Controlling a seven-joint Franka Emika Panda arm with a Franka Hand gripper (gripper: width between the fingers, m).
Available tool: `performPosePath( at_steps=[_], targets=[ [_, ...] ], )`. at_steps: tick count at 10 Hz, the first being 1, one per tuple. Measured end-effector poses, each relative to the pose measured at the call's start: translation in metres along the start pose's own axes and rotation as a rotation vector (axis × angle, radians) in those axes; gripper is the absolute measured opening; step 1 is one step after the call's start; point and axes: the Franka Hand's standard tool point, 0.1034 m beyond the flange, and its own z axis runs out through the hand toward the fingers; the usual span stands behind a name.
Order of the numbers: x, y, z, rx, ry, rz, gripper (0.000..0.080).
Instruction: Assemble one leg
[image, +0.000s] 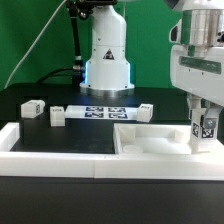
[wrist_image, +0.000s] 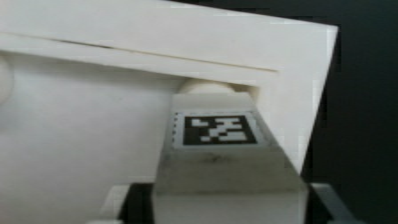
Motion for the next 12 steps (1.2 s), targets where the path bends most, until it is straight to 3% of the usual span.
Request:
performPosePath(
  at_steps=[1, 3, 6, 10, 12],
  targets=[
    [0.0, 0.0001, 0.0005, 0.0, 0.0, -0.043, 0.0291],
    [0.0, -0.0015, 0.0005, 0.008, 0.002, -0.162, 0.058],
    [-0.003, -0.0045, -0.002, 0.011, 0.002, -0.45, 0.0645],
    [-0.0043, -0.0063, -0.0027, 0.012, 0.019, -0.872, 0.0649],
    [-0.0092, -0.0094, -0.0038, 0.031, 0.031, -1.018, 0.0649]
  ],
)
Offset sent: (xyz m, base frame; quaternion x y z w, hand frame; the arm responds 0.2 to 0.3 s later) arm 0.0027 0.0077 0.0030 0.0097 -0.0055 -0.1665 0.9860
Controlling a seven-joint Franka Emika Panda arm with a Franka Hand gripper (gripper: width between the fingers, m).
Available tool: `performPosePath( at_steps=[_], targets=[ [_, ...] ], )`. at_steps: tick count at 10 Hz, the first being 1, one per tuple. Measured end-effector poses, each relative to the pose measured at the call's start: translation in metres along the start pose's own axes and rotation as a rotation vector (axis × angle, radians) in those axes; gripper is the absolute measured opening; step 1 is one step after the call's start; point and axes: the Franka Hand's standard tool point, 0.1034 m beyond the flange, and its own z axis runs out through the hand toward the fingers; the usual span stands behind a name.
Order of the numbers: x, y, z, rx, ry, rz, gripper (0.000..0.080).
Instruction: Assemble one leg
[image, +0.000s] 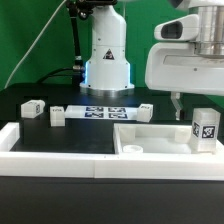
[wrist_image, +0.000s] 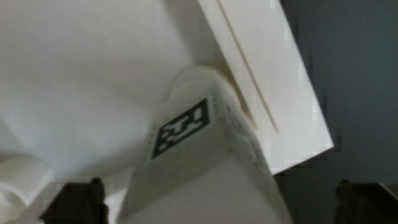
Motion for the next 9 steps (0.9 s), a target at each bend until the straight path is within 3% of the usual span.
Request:
performPosePath(
  at_steps=[5, 7, 8, 9],
  targets=[
    [0.0024, 0.0047, 0.0017, -0.002, 0.01, -0.349, 0.0649],
    [0.0023, 0.005, 0.0021, -0.002, 0.01, -0.375, 0.0427],
    [0.0022, 0.0051, 0.0022, -0.002, 0.009, -0.369, 0.0427],
    [0.0022, 0.005, 0.0022, -0.002, 0.009, -0.345, 0.0291]
  ],
)
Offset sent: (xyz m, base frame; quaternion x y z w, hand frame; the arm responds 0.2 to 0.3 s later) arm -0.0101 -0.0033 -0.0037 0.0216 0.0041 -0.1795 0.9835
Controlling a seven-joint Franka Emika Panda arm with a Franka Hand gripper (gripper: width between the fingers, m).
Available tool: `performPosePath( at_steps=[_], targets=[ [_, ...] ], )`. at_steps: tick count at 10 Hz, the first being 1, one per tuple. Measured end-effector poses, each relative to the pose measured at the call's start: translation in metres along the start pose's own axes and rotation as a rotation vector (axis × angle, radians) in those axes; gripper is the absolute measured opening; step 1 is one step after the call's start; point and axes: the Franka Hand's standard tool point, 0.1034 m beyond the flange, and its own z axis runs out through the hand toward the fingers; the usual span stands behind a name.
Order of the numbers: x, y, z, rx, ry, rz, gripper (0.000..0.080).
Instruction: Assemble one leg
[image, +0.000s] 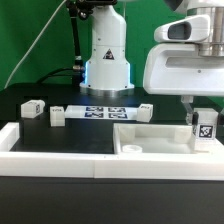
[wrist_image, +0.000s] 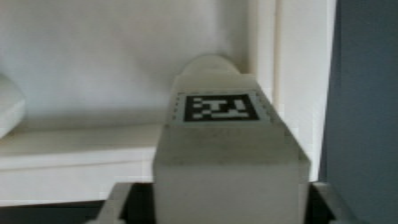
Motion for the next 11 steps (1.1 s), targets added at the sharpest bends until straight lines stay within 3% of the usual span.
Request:
performPosePath(
  at_steps=[2, 11],
  targets=[
    [-0.0001, 0.0002, 0.0003, 0.0, -0.001, 0.013, 0.0291],
    [-0.0025, 0.0097, 0.0028, 0.01, -0.019, 0.903, 0.0292]
  ],
)
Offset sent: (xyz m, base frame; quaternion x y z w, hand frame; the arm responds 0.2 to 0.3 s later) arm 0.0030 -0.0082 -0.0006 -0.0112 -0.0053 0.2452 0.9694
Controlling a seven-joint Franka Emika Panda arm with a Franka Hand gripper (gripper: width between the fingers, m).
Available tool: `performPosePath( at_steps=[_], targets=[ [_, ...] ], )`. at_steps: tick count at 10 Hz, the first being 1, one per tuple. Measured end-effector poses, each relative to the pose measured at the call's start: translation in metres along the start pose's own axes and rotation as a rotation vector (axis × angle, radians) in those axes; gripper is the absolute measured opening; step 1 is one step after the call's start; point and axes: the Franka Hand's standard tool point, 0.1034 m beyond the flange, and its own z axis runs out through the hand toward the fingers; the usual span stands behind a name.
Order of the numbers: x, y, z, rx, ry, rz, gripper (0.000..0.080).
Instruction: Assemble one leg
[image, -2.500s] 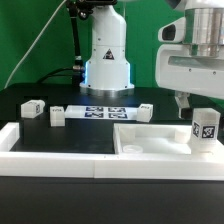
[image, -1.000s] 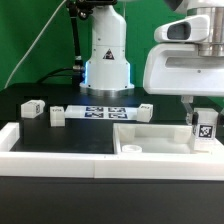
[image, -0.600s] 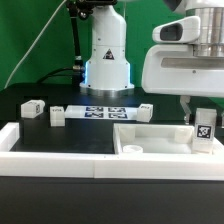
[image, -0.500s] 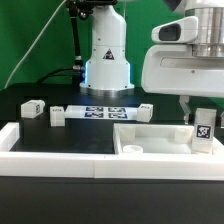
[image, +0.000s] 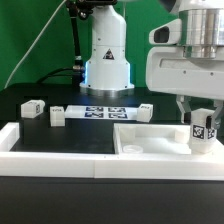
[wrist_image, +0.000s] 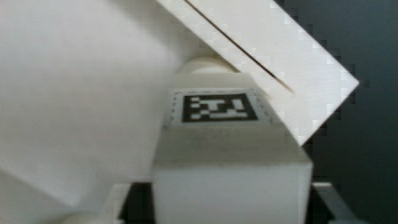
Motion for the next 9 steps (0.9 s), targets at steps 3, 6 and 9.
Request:
performPosePath(
  at_steps=[3, 6, 9],
  targets=[
    [-0.0009, 0.0039, 0.0002, -0.016, 0.009, 0.346, 0.0292],
    [-0.0007, 0.0054, 0.0002, -0.016, -0.015, 0.471, 0.0292],
    [-0.0018, 0.0054, 0.0012, -0.017, -0.017, 0.499, 0.0537]
  ],
)
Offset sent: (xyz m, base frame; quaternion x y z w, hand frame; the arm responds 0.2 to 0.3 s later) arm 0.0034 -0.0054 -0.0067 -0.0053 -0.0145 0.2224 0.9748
